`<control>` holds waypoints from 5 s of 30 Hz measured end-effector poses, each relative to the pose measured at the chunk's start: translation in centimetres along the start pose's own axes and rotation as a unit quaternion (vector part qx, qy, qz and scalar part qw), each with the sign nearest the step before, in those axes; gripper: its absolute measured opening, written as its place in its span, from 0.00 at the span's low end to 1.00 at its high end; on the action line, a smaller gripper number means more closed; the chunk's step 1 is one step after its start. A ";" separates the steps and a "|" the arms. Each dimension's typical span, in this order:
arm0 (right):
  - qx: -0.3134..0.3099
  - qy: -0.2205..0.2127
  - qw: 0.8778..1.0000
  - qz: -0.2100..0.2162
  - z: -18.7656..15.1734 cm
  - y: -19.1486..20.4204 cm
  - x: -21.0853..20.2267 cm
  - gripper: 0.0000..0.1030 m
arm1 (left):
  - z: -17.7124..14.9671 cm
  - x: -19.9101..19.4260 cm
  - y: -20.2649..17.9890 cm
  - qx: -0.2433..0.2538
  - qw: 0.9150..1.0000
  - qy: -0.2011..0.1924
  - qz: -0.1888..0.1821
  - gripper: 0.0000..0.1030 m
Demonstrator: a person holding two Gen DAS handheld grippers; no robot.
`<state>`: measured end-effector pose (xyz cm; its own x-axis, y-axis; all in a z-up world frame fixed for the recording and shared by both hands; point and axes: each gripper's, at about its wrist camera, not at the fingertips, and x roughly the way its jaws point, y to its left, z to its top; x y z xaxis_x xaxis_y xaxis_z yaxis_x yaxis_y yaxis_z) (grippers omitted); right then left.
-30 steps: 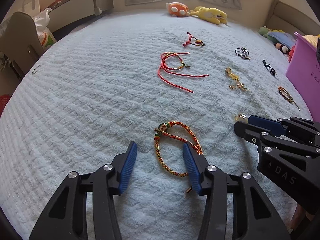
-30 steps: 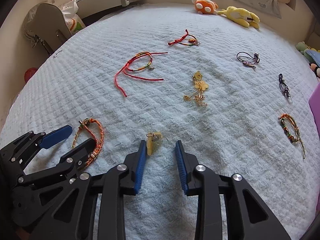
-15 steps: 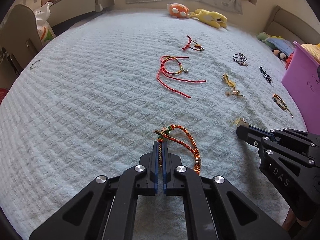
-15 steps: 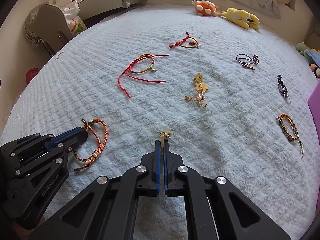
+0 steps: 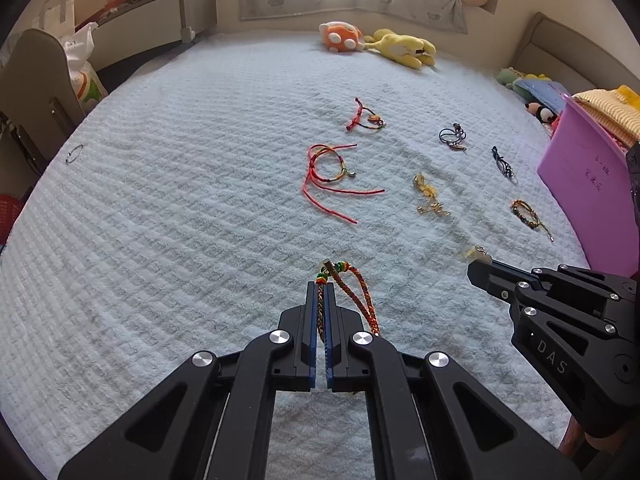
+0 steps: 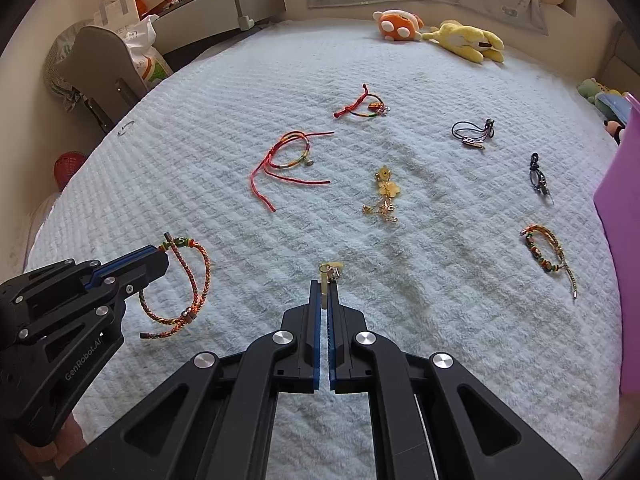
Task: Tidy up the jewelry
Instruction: 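Carry the braided bracelet and gold charm in both tools over the tub, then open right tool to drop the gold charm while left tool releases the braided bracelet, then withdraw both tools from the tub back over the remaining jewelry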
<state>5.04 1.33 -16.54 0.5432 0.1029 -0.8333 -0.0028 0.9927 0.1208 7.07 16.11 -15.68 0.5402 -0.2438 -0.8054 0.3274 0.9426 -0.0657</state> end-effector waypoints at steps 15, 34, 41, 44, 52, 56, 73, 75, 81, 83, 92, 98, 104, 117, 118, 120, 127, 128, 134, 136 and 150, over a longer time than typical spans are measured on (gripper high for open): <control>0.100 -0.021 0.994 -0.035 3.5 -2.7 -17.1 0.03 | 8.7 -11.9 -6.1 0.106 0.991 -0.001 -0.087 0.03; 0.203 -0.076 0.969 -0.114 3.0 -24.5 -32.9 0.03 | 17.3 -17.2 -32.2 0.191 0.961 -0.028 -0.200 0.03; 0.176 -0.043 0.980 -0.077 2.7 -35.8 -32.4 0.03 | 17.7 -13.4 -41.3 0.151 0.976 0.017 -0.157 0.03; 0.167 -0.024 0.984 -0.056 2.7 -39.5 -31.4 0.03 | 17.9 -11.7 -43.9 0.134 0.980 0.039 -0.140 0.03; 0.187 0.029 0.982 -0.006 2.3 -44.5 -27.7 0.03 | 18.1 -7.1 -48.8 0.153 0.978 0.089 -0.111 0.03; 0.195 0.055 0.979 0.008 2.1 -45.4 -25.9 0.03 | 18.1 -5.3 -50.4 0.164 0.974 0.111 -0.110 0.03; 0.220 0.104 0.970 -0.004 1.7 -48.1 -23.9 0.42 | 18.6 -3.9 -51.2 0.174 0.974 0.128 -0.074 0.75; 0.225 0.102 0.969 -0.003 1.8 -48.4 -24.2 0.44 | 18.7 -4.0 -51.1 0.175 0.973 0.131 -0.070 0.75; 0.230 0.105 0.967 0.003 1.8 -48.2 -25.0 0.47 | 18.9 -4.4 -50.3 0.159 0.975 0.135 -0.070 0.75; 0.231 0.106 0.967 0.004 1.8 -47.9 -25.2 0.47 | 19.0 -4.7 -50.1 0.154 0.976 0.136 -0.068 0.76; 0.239 0.112 0.965 0.014 1.8 -46.7 -26.3 0.51 | 19.1 -6.5 -49.0 0.144 0.978 0.135 -0.067 0.77; 0.230 0.114 0.966 0.025 2.0 -45.2 -27.2 0.53 | 18.9 -8.1 -47.8 0.140 0.979 0.133 -0.061 0.79; 0.208 0.122 0.970 0.040 2.1 -42.7 -27.9 0.56 | 18.2 -9.8 -45.4 0.127 0.982 0.130 -0.054 0.82; 0.142 0.146 0.975 0.089 1.3 -35.0 -26.6 0.57 | 13.8 -13.0 -35.4 0.025 0.988 0.150 -0.007 0.83; 0.137 0.146 0.975 0.093 1.4 -34.3 -26.5 0.57 | 13.4 -13.3 -34.5 0.017 0.988 0.152 -0.002 0.83; 0.128 0.145 0.976 0.099 1.4 -32.9 -26.2 0.57 | 12.8 -13.8 -32.6 0.003 0.988 0.156 0.011 0.83; 0.105 0.142 0.979 0.106 2.3 -28.0 -25.6 0.57 | 11.5 -15.5 -26.4 -0.038 0.988 0.145 0.028 0.84; 0.104 0.140 0.979 0.105 2.5 -27.3 -25.5 0.57 | 11.5 -15.6 -25.5 -0.040 0.989 0.143 0.028 0.84; 0.127 0.120 0.981 0.079 2.4 -22.9 -25.2 0.57 | 11.0 -15.6 -20.1 -0.027 0.990 0.134 0.017 0.85; 0.142 0.115 0.981 0.059 2.2 -21.4 -25.1 0.57 | 11.0 -15.5 -18.2 -0.014 0.990 0.136 0.017 0.85; 0.231 0.075 0.970 -0.015 0.8 -13.0 -23.4 0.57 | 11.5 -13.9 -9.5 0.030 0.993 0.113 -0.030 0.85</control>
<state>-6.96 -14.01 1.80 0.4087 0.1180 -0.9050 0.4067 0.8642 0.2963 5.32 7.94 2.92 0.3319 -0.2354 -0.9135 0.4037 0.9107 -0.0880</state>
